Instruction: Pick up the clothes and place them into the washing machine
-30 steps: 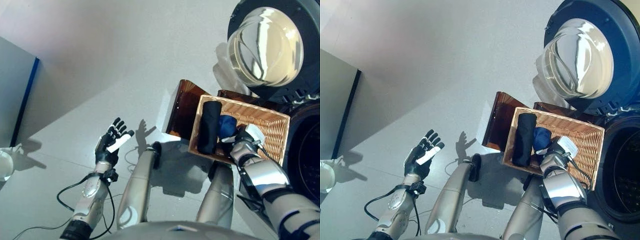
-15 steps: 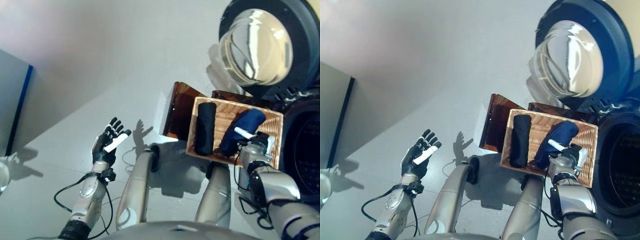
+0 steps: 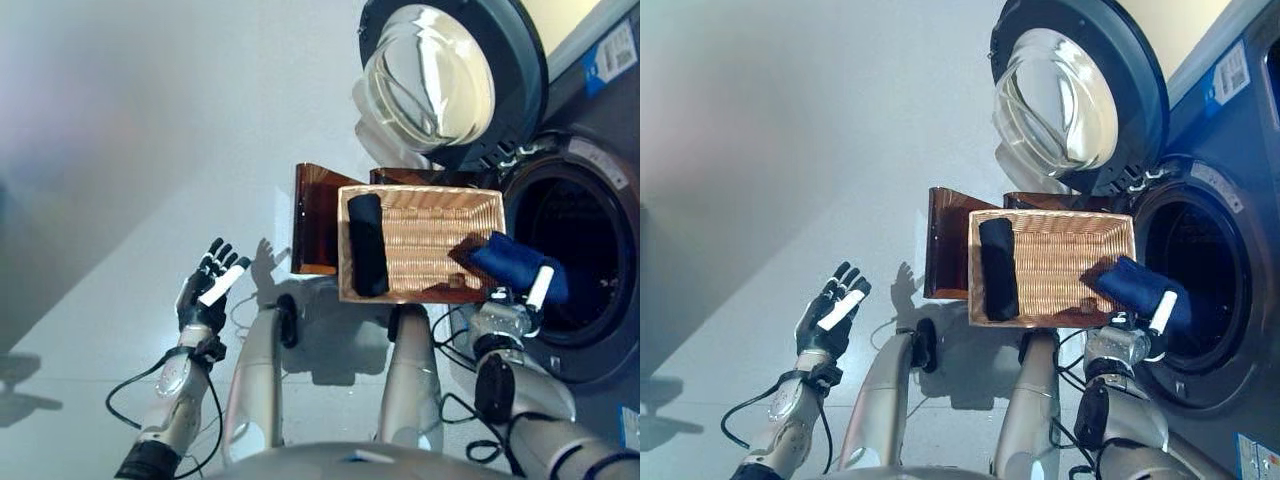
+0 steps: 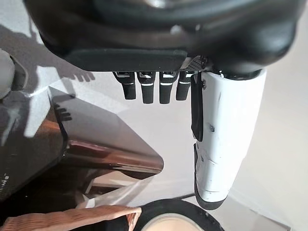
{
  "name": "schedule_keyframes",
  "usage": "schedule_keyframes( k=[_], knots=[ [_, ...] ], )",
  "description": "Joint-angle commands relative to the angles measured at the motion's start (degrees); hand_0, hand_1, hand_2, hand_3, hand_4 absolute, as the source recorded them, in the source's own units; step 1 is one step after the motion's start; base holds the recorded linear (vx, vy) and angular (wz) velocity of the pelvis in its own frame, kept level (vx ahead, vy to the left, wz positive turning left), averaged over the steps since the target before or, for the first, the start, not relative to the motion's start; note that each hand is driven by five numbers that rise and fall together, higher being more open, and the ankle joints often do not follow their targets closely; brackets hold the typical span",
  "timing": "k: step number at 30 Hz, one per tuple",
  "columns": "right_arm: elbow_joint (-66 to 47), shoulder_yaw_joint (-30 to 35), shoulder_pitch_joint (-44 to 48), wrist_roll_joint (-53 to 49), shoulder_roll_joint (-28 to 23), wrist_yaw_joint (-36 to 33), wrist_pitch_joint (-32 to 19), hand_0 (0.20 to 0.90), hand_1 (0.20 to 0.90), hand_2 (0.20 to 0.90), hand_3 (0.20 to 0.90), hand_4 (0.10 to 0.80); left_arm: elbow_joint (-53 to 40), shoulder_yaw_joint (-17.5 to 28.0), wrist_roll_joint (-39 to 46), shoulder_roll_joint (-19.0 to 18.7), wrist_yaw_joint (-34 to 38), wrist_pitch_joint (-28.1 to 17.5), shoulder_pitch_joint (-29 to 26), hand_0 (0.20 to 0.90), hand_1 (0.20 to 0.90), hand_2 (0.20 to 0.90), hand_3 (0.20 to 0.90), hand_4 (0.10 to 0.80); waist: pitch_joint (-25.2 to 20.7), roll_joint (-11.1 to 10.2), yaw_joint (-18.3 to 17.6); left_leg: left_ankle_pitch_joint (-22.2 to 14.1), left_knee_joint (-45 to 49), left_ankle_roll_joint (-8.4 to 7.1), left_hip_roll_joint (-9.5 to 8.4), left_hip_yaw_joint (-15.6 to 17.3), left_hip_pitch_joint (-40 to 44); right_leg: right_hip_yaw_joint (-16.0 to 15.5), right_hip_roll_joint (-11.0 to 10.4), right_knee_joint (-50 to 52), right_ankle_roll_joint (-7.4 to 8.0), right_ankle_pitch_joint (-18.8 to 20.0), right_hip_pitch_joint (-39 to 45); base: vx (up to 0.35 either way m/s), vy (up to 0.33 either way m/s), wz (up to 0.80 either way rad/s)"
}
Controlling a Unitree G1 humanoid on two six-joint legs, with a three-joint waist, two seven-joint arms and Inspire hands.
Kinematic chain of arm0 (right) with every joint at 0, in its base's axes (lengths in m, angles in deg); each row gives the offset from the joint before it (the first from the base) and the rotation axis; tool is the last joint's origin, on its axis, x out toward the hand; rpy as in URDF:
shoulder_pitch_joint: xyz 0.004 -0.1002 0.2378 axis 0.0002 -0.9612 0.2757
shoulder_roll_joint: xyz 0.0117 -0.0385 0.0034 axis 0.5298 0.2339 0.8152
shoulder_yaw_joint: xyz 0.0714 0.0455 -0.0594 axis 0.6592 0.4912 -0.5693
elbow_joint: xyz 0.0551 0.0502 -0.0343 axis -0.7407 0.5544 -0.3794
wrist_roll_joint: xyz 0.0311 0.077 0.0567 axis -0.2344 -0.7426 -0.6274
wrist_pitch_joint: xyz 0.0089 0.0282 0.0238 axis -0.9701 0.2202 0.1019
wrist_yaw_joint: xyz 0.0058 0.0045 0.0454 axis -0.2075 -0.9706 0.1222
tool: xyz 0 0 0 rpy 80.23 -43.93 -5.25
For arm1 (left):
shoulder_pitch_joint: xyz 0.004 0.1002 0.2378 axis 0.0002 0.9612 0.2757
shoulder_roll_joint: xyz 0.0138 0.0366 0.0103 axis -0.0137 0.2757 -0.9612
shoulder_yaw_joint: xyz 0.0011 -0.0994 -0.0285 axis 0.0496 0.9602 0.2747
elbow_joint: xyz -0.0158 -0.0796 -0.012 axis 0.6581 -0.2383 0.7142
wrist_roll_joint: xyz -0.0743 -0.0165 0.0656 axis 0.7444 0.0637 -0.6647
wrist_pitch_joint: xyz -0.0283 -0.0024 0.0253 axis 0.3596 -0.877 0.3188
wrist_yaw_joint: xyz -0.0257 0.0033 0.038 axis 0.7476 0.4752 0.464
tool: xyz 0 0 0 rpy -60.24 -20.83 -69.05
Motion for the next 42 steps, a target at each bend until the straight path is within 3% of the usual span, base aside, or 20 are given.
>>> schedule_keyframes(
  k=[1,8,15,27,36,37,38,42],
  knots=[
    [-1.17,0.78,2.99,-1.57,-5.03,0.94,-6.39,0.2,0.2,0.2,0.2,0.3,-4.42,-0.09,0.6,-1.27,-1.09,-3.65,1.19,0.9,0.9,0.9,0.9,0.8,-1.9,1.23,1.59,2.69,-3.65,-3.89,1.26,-3.66,0.94,-0.87,-0.82,-0.75,-3.04,1.69,0.98,0.0,0.0,0.0],
    [1.93,2.46,9.59,-4.01,-9.37,-1.84,-8.51,0.2,0.2,0.2,0.2,0.3,-5.68,-1.79,0.15,-2.51,-1.33,-3.48,1.8,0.9,0.9,0.9,0.9,0.8,-2.62,2.75,2.5,3.52,-5.47,-4.5,1.12,-3.42,0.97,-0.69,-1.08,-0.89,-3.04,1.46,0.51,0.0,0.0,0.0],
    [5.13,3.13,14.6,-2.83,-17.46,-6.93,-9.29,0.2,0.2,0.2,0.2,0.3,-5.36,-3.33,-0.46,-3.41,-1.44,-3.2,1.76,0.9,0.9,0.9,0.9,0.8,-3.28,4.58,3.07,4.27,-7.06,-4.77,0.79,-2.98,1.08,0.12,-1.3,-0.66,-3.05,1.19,-0.49,0.003,0.001,0.01],
    [6.84,4.94,14.58,-1.79,-26.73,-11.34,-10.78,0.2,0.2,0.2,0.2,0.3,-4.82,-4.03,-0.06,-3.29,-1.79,-2.71,2.5,0.9,0.9,0.9,0.9,0.8,-4.04,6.1,2.17,4.44,-7.94,-5.29,0.92,-2.59,1.18,0.93,-1.13,0.39,-3.18,0.52,-1.73,0.005,-0.001,0.01],
    [9.04,5.2,13.97,-0.78,-30.1,-14.08,-11.12,0.2,0.2,0.2,0.2,0.3,-5.15,-4.28,0.83,-3.29,-1.49,-3.14,2.29,0.9,0.9,0.9,0.9,0.8,-3.9,6.17,0.99,3.79,-7.33,-5.22,1.47,-1.56,1.36,1.82,-0.56,0.78,-3.16,0.65,-2.73,0.015,0.011,-0.06],
    [9.19,5.15,14.06,-0.83,-30.19,-14.01,-11.07,0.249,0.249,0.249,0.249,0.335,-5.14,-4.27,0.87,-3.3,-1.51,-3.17,2.28,0.9,0.9,0.9,0.9,0.8,-3.91,6.15,1.05,3.73,-7.26,-5.21,1.51,-1.49,1.33,1.9,-0.5,0.82,-3.15,0.65,-2.8,0.007,0.002,-0.06],
    [9.74,4.97,14.05,-0.78,-30.2,-14.15,-10.68,0.9,0.9,0.9,0.9,0.8,-5.31,-4.32,0.9,-3.39,-1.46,-3.21,2.22,0.9,0.9,0.9,0.9,0.8,-3.94,6.07,0.99,3.69,-7.28,-5.21,1.63,-1.35,1.32,1.89,-0.41,0.69,-3.12,0.7,-2.83,0.003,-0.005,-0.05],
    [12.1,3.02,14.23,-0.1,-29.3,-13.86,-8.79,0.9,0.9,0.9,0.9,0.8,-5.24,-4.27,0.94,-3.63,-1.03,-3.15,1.73,0.9,0.9,0.9,0.9,0.8,-4.32,5.52,0.72,3.76,-7.22,-5.27,1.87,-1.19,1.1,1.64,-0.48,0.35,-3.07,1.28,-2.83,0.001,-0.001,-0.01]
  ],
)
